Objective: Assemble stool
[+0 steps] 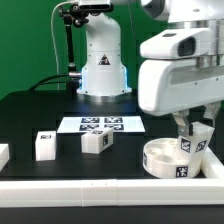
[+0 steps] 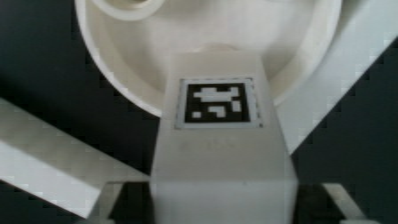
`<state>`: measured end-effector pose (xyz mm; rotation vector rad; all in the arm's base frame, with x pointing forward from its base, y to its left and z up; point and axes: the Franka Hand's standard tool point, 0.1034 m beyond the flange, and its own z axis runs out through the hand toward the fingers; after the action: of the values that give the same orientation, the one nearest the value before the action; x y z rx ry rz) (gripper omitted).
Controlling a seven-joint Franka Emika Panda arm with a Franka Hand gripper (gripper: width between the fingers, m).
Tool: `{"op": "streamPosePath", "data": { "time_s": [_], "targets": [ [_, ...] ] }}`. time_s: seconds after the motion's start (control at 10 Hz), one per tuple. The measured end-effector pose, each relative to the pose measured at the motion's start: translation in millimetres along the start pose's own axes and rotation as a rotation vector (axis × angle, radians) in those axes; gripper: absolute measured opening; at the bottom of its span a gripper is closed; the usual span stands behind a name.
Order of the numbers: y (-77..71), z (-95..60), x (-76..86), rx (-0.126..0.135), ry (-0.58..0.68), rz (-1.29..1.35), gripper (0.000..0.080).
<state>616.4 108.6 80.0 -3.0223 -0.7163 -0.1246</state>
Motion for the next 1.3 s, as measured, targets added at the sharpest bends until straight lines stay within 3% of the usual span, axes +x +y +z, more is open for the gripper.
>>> {"op": "streamPosePath", "data": {
  "time_s": [0.7,0.8,0.9,1.0,1.1,1.3],
  "targets": [
    [20.9,-0.8,-6.4,-0.008,0.048,0.511,0.0340],
    [20.3,-0.5,-6.4,-0.007,0.048,0.512,0.0397],
    [20.2,-0.8,-6.0,-0.007,0.048,0.511,0.0575],
    [19.7,-4.9,-7.4,-0.002,0.026,0.507,0.0575],
    [22.0,-16.4,-9.6,0.002,0.010,0.499,0.0639],
    [32.4,-40.4,-20.3,0.005,-0.014,0.499,0.0639]
  ]
}}
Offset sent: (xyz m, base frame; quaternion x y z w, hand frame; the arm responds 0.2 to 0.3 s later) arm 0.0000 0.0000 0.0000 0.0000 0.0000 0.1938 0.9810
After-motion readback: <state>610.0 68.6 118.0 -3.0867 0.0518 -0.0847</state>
